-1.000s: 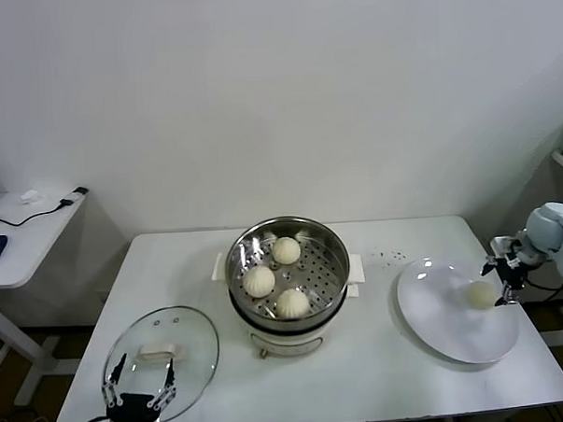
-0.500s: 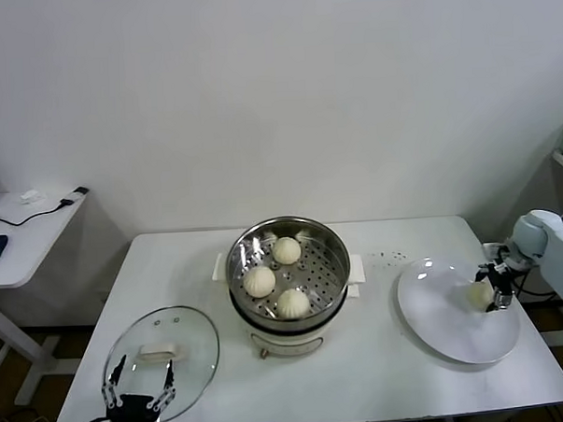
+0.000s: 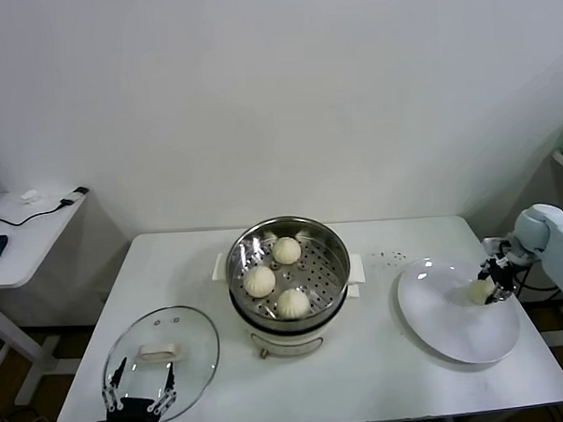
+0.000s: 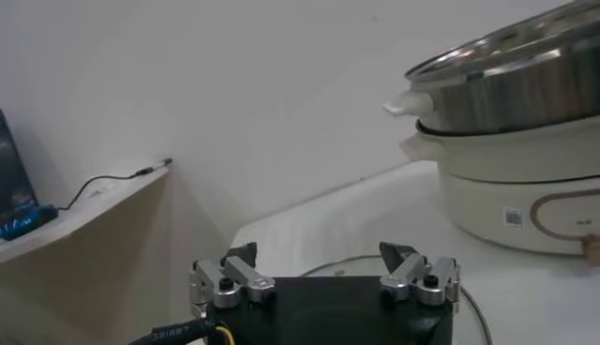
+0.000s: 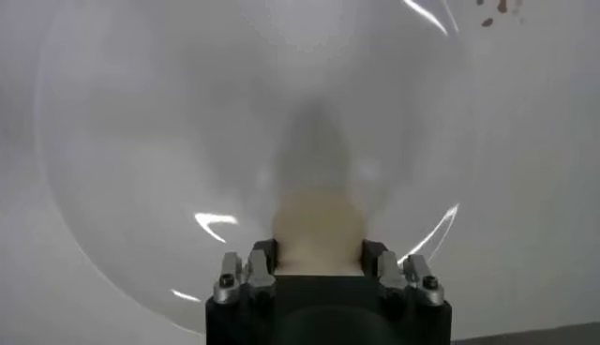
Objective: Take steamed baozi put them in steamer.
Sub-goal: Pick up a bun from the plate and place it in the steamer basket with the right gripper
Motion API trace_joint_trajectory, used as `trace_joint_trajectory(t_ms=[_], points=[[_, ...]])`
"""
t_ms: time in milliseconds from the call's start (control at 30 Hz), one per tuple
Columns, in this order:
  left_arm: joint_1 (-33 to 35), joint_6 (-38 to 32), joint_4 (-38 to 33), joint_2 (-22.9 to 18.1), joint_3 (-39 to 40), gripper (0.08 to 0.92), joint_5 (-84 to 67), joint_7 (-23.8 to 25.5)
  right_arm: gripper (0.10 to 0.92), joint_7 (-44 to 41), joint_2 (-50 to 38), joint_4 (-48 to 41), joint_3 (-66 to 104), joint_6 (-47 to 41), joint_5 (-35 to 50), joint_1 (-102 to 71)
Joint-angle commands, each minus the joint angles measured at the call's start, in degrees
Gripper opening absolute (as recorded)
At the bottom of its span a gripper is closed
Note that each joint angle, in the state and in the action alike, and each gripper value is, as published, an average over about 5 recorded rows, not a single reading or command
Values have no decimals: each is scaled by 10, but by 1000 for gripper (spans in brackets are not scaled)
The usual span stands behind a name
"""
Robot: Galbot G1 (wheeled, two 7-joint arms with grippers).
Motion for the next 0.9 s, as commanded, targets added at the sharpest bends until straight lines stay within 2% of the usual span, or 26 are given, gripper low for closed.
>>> trace_joint_trajectory(t_ms=[33, 200, 433, 733, 900], points=[[-2, -1, -4, 1, 5, 823, -1, 1, 586, 9, -26, 82, -196, -70, 200, 152], [-10, 0, -7, -1, 17, 823, -1, -7, 585, 27, 0, 153, -411, -130, 391, 339], [-13, -4, -10, 2, 30, 823, -4, -9, 585, 55, 107, 223, -593, -174, 599, 508], [-27, -10, -5, 5, 40, 823, -19, -8, 585, 88, 263, 260, -685, -199, 757, 595], [-28, -15, 0, 9, 41, 823, -29, -8, 591, 116, 322, 286, -704, -216, 790, 600]])
